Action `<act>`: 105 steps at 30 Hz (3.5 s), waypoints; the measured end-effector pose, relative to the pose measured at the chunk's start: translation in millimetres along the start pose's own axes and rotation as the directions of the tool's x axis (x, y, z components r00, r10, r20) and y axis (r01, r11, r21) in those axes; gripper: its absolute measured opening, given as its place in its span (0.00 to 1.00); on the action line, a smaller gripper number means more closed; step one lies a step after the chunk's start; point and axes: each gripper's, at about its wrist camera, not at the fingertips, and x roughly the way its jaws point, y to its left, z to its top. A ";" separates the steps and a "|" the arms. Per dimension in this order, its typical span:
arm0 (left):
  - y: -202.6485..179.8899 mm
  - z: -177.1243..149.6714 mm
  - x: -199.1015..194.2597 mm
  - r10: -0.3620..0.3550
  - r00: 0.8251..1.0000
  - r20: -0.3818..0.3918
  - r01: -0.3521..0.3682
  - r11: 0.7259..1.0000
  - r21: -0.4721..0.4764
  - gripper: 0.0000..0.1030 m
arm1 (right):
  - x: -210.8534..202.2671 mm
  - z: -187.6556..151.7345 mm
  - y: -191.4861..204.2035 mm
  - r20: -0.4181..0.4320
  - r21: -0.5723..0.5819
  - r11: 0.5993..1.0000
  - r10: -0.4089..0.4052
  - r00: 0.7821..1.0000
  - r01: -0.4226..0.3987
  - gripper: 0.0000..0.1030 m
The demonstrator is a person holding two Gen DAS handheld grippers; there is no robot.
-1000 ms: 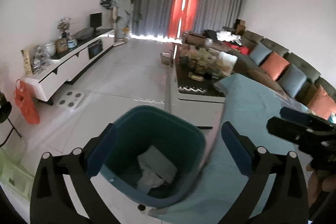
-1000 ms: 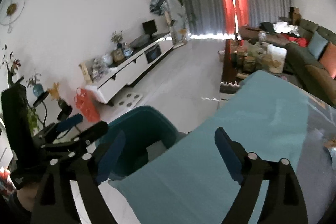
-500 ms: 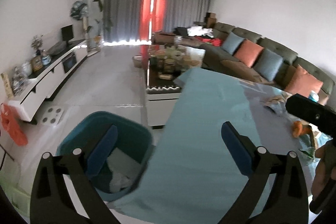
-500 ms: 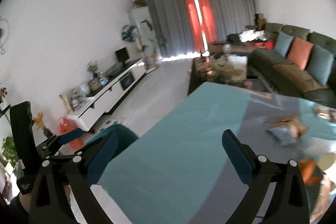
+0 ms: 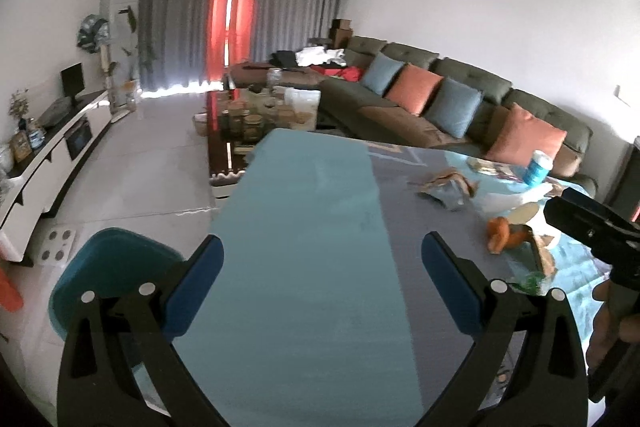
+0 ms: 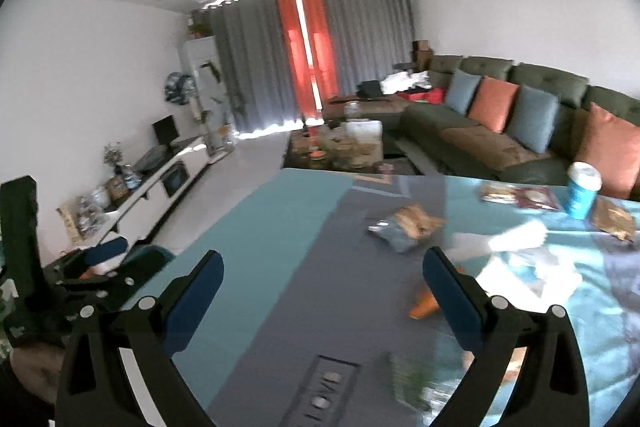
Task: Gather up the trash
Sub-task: 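Move both tools back over the table toward the remaining trash, then grasp the crumpled copper foil wrapper with the left tool while the right tool grasps a white tissue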
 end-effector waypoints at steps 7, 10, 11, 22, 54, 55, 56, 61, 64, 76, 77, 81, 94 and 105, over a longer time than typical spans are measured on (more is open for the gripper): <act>-27.9 3.5 8.5 -0.062 0.998 -0.007 0.062 0.998 0.022 0.95 | -25.3 -13.0 -38.3 0.012 0.036 0.996 -0.087 0.996 0.086 0.93; -43.7 1.9 10.1 -0.100 0.995 -0.012 0.100 0.994 0.040 0.95 | -36.5 -19.1 -52.8 0.019 0.053 0.991 -0.121 0.992 0.120 0.93; -50.1 -0.4 10.8 -0.114 0.993 -0.016 0.114 0.992 0.051 0.95 | -40.1 -22.2 -59.5 0.015 0.059 0.989 -0.139 0.990 0.138 0.93; -105.1 3.5 45.3 -0.194 0.980 -0.040 0.197 0.970 0.145 0.95 | -59.2 -48.9 -120.0 -0.052 0.138 0.944 -0.294 0.954 0.299 0.93; -184.2 68.0 263.2 -0.255 0.932 -0.258 0.298 0.944 0.144 0.95 | 45.9 3.9 -225.9 -0.234 0.127 0.938 -0.286 0.929 0.321 0.92; -189.1 66.5 269.5 -0.253 0.926 -0.279 0.302 0.942 0.148 0.95 | 47.4 3.0 -226.9 -0.239 0.127 0.939 -0.285 0.928 0.321 0.92; -192.0 65.3 277.2 -0.257 0.916 -0.309 0.313 0.938 0.147 0.95 | 49.4 1.8 -227.9 -0.245 0.128 0.939 -0.283 0.928 0.320 0.92; -198.8 57.8 299.8 -0.254 0.899 -0.357 0.320 0.937 0.139 0.95 | 56.1 -2.8 -231.5 -0.263 0.135 0.939 -0.274 0.925 0.316 0.92; -199.4 52.8 310.8 -0.253 0.886 -0.388 0.322 0.939 0.122 0.86 | 59.3 -4.3 -234.4 -0.272 0.138 0.940 -0.266 0.925 0.311 0.92; -201.5 44.3 309.6 -0.284 0.872 -0.399 0.351 0.931 0.104 0.41 | 73.9 -10.6 -237.1 -0.325 0.143 0.951 -0.216 0.921 0.274 0.72; -200.0 44.7 309.2 -0.286 0.872 -0.397 0.351 0.931 0.101 0.38 | 75.0 -11.3 -237.2 -0.331 0.143 0.952 -0.213 0.919 0.272 0.67; -195.7 45.9 304.9 -0.299 0.876 -0.379 0.356 0.931 0.087 0.28 | 77.3 -14.7 -238.6 -0.346 0.156 0.954 -0.190 0.919 0.255 0.54; -178.6 56.6 279.5 -0.339 0.889 -0.309 0.373 0.926 0.056 0.19 | 64.0 -13.8 -244.7 -0.308 0.237 0.946 -0.142 0.941 0.221 0.13; -159.5 71.9 217.0 -0.365 0.907 -0.209 0.384 0.921 0.061 0.19 | 23.3 2.0 -236.9 -0.213 0.222 0.939 -0.216 0.953 0.262 0.12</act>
